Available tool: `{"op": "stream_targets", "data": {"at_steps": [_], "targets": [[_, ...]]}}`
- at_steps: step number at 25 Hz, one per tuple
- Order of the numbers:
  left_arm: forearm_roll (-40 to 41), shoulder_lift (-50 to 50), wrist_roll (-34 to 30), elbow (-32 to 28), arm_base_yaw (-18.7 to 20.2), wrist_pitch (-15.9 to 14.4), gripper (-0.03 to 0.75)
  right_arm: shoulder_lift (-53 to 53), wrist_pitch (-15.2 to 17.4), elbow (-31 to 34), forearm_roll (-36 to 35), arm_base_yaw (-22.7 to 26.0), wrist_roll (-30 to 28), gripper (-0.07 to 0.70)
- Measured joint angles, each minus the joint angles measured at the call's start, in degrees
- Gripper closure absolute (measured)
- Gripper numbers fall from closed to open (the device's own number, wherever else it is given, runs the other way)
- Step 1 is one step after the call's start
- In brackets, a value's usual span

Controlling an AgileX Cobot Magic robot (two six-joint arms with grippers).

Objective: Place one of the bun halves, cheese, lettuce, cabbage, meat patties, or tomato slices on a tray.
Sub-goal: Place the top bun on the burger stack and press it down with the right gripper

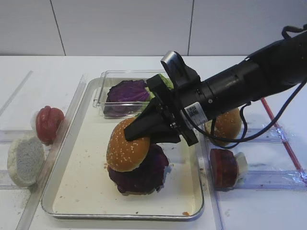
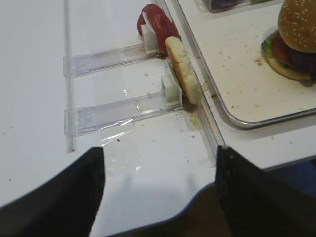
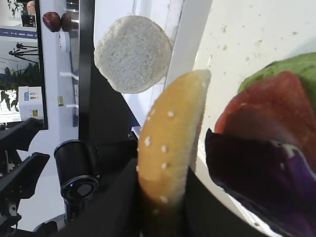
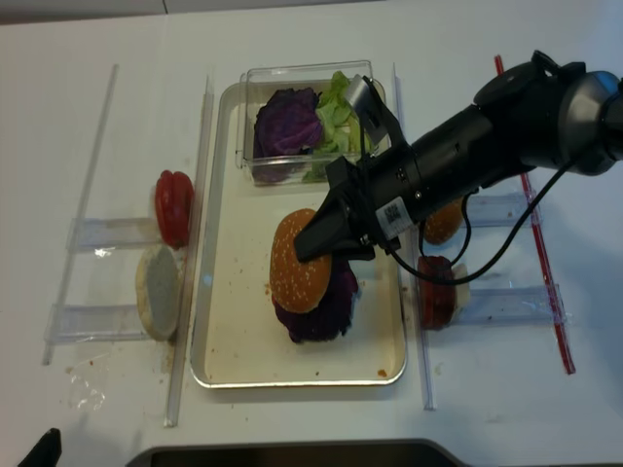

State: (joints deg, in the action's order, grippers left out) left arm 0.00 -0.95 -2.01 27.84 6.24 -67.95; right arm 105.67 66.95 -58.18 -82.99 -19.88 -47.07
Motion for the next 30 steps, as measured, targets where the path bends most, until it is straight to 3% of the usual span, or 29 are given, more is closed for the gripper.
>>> {"op": "stream_targets", "data": {"at_steps": [5, 15, 17, 23, 30], "targets": [[0.0, 0.0, 0.0, 0.0, 0.0, 0.0, 0.276, 0.0, -0.13, 0.0, 0.6, 2.26, 0.72, 0.446], [0.0, 0.0, 0.0, 0.0, 0.0, 0.0, 0.276, 0.53, -0.12, 0.0, 2.82, 2.36, 2.2, 0.443], [0.0, 0.0, 0.0, 0.0, 0.0, 0.0, 0.276, 1.22, -0.12, 0.0, 2.72, 2.36, 2.31, 0.413], [0.0, 0.0, 0.0, 0.0, 0.0, 0.0, 0.276, 2.51, -0.12, -0.03, 2.02, 2.36, 2.31, 0.16], [0.0, 0.0, 0.0, 0.0, 0.0, 0.0, 0.276, 2.61, -0.04, -1.29, 3.35, 2.36, 1.53, 0.125]]}}
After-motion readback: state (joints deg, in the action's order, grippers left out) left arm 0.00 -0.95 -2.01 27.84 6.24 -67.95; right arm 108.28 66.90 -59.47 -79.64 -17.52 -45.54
